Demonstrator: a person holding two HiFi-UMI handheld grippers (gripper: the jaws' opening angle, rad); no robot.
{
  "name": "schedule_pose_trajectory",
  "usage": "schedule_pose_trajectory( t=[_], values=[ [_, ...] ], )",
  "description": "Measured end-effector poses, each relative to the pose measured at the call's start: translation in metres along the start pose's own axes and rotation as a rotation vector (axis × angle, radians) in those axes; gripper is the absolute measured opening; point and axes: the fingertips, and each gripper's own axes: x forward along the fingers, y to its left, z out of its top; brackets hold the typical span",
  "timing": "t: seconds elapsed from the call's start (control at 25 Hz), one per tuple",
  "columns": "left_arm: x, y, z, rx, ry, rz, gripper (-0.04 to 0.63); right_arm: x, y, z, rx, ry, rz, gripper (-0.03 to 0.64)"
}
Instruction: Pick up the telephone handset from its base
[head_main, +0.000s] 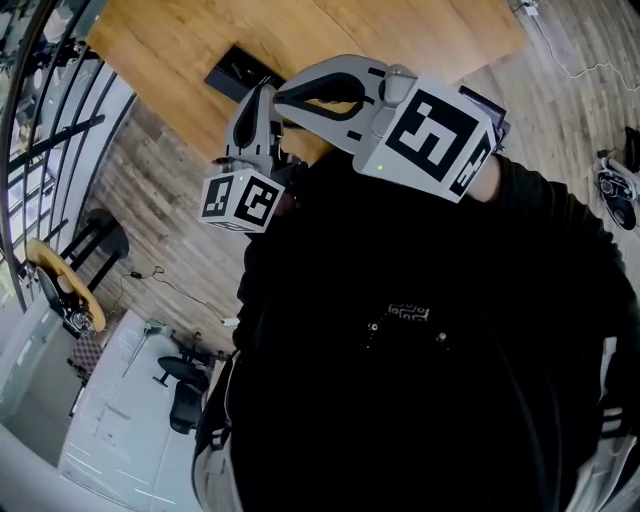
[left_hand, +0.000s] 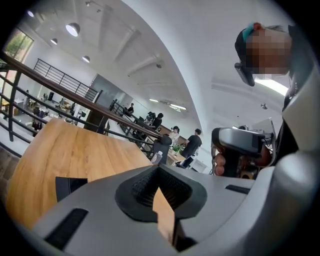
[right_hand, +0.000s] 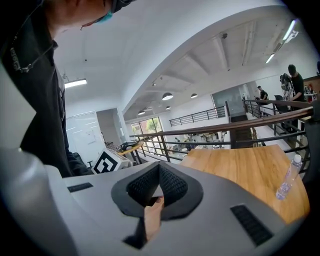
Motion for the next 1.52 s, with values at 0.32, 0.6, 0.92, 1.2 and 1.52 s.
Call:
schedule_pose_trajectory(
  t=[0.32, 0.6, 0.92, 1.2, 1.52],
  values=[
    [-0.002, 0.007, -0.006, 0.007, 0.029, -0.056, 0.006, 0.004, 0.009, -0.003, -0.013, 0.007, -0.044, 0.015],
    [-0.004, 0.025, -0.006, 0.016, 0.046, -0.06, 0.006, 0.003, 0.01, -0.001, -0.006, -0.009, -0.077, 0.015],
    [-0.01, 0.081, -0.044, 0.038, 0.099, 0.002, 0.006, -0.005, 0.008, -0.003, 0.017, -0.025, -0.12, 0.015],
    [-0.025, 0.138, -0.071, -0.031, 0.124, -0.042, 0.006, 0.001, 0.006, -0.006, 0.024, -0.007, -0.136, 0.015],
    [-0.019, 0.151, -0.09, -0.102, 0.135, -0.145, 0.006, -0.014, -0.005, -0.013, 0.028, 0.021, -0.155, 0.015]
  ],
)
